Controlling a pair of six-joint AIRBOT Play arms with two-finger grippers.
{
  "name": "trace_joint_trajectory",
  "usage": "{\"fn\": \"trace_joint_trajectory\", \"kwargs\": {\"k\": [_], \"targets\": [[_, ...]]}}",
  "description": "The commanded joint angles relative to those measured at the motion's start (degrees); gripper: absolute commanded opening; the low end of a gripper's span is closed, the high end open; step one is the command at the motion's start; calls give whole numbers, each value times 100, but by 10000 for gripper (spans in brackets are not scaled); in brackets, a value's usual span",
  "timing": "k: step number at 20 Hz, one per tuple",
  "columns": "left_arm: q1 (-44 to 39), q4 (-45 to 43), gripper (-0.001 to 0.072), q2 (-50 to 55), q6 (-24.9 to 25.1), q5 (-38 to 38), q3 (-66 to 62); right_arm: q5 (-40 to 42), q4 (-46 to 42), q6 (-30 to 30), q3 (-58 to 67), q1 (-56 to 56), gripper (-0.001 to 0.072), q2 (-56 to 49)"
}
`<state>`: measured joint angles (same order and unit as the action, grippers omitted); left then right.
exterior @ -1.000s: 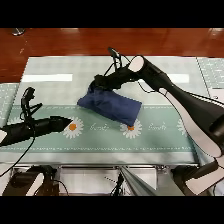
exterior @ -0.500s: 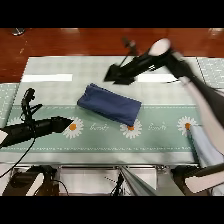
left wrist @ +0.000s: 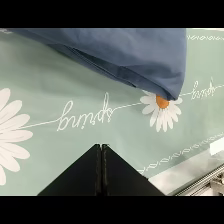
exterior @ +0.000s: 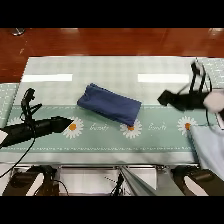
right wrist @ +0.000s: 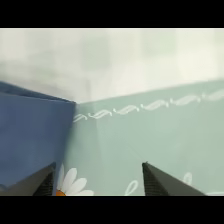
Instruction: Fold the shirts.
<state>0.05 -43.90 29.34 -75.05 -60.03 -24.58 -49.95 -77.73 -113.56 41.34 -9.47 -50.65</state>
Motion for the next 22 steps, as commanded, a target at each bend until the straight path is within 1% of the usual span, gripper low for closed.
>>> {"fn": "trace_joint_trajectory", "kwargs": {"k": [1, 3, 5, 6, 7, 8, 9, 12, 15, 16, 17, 18, 19, 20, 21, 22], "targets": [[4, -4, 27, -2, -68, 0, 4, 1753, 1633, 50, -1641, 37, 620, 212], [4, -4, 27, -2, -68, 2, 4, 1698, 2704, 1266, -1502, 37, 620, -494], [4, -4, 27, -2, -70, 0, 4, 1274, 3648, 2371, -1106, 37, 620, -1259], [4, -4, 27, -2, -68, 2, 4, 944, 3958, 2791, -824, 37, 620, -1659], [4, -4, 27, -2, -68, 2, 4, 658, 4157, 3071, -555, 37, 620, -2011], [4, -4, 26, -2, -68, 2, 4, 448, 4245, 3287, -273, 35, 620, -2369], [4, -4, 27, -2, -68, 2, 4, 380, 4284, 3322, -76, 37, 620, -2658], [4, -4, 27, -2, -68, 2, 4, 278, 4800, 3469, 284, -9, 620, -3274], [4, -4, 27, -2, -68, 9, 4, 184, 4898, 3484, 531, -219, 619, -3683], [4, -4, 26, -2, -68, 13, 4, 85, 4898, 3541, 667, -350, 586, -3805], [4, -4, 27, -2, -70, 31, 4, -2, 4896, 3720, 831, -494, 350, -3897], [4, -4, 26, -2, -70, 55, 4, -50, 4896, 4000, 990, -608, 16, -3919], [4, -2, 27, 0, -72, 72, 4, -122, 4889, 4188, 1191, -673, 25, -3912], [4, -4, 27, 0, -72, 70, 4, -332, 4843, 4238, 1478, -675, 26, -3912], [4, -4, 27, 0, -72, 70, 4, -553, 4653, 4227, 1816, -667, 25, -3910], [4, -4, 27, 0, -68, 70, 4, -776, 4291, 4083, 2236, -664, 25, -3895]]}}
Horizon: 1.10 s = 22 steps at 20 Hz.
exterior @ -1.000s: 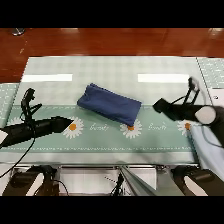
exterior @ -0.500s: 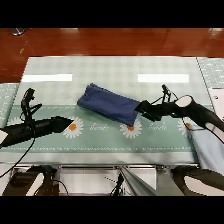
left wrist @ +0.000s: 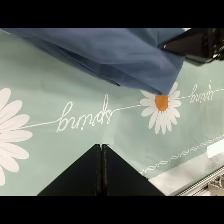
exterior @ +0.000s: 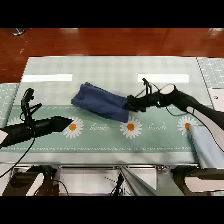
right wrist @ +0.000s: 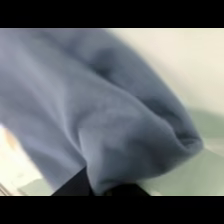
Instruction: Fold the shirts.
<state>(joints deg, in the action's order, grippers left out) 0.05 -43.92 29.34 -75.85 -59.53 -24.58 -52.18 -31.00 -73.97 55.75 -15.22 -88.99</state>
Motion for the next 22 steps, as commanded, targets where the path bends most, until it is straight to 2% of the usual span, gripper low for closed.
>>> {"fn": "trace_joint_trajectory", "kwargs": {"k": [1, 4, 7, 11, 17, 22], "targets": [[4, -2, 27, 0, 13, 20, 4, -699, -872, -179, 1224, -90, 25, 7], [4, -2, 27, 0, 13, 20, 4, -1147, -2133, -874, 2424, -15, 25, 284], [4, -2, 27, 0, 13, 20, 4, -1943, -2702, -1161, 3510, 398, 24, 468], [4, -2, 28, -2, 17, 17, 4, -2682, -2796, -1392, 4181, 1360, 24, 911], [4, -2, 28, -2, 20, 17, 4, -4065, -2791, -1943, 4181, 3587, 25, 1696], [4, -2, 28, -2, 39, 17, 4, -5392, -3012, -1941, 4179, 5381, 25, 2223]]}}
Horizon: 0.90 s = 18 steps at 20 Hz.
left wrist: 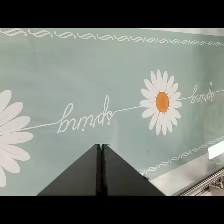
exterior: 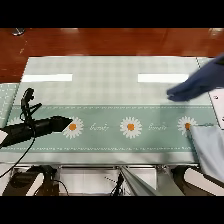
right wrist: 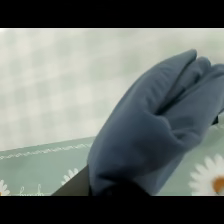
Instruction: Fold the shirts.
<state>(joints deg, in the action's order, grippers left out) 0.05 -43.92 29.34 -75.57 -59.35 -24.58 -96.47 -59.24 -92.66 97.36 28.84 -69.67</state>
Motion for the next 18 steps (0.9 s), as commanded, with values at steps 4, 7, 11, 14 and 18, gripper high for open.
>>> {"fn": "trace_joint_trajectory", "kwargs": {"k": [4, 7, 11, 14, 18], "targets": [[4, -2, 28, -2, 11, 4, 4, -999, -901, -94, -308, 1978, 25, 1038], [4, -2, 28, -2, 11, 2, 4, -1003, -1641, -4, -1019, 2625, 25, 1773], [4, -2, 28, 0, 11, 48, 4, -992, -2959, -149, -2135, 3392, 26, 2824], [4, -2, 28, -2, 9, 48, 4, -988, -4059, -428, -2776, 3460, 66, 3453], [4, 0, 27, 17, -15, -4, 2, -710, -4277, -721, -3104, 3460, 633, 3550]]}}
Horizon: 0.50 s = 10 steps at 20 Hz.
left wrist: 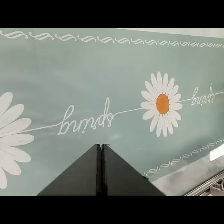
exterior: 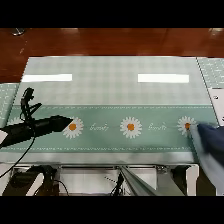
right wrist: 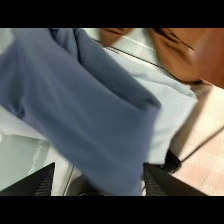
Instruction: Fold the shirts.
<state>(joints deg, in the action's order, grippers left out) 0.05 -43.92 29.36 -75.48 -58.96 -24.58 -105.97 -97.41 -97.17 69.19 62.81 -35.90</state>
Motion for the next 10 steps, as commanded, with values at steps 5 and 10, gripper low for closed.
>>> {"fn": "trace_joint_trajectory", "kwargs": {"k": [5, 10], "targets": [[4, 409, 27, 787, 2, -103, -367, 1797, 2223, 225, 39, 55, 414, -376], [-24, 977, 26, 2439, 730, -1021, -2691, 2634, 7263, 1244, 136, -909, 25, -1609]]}}
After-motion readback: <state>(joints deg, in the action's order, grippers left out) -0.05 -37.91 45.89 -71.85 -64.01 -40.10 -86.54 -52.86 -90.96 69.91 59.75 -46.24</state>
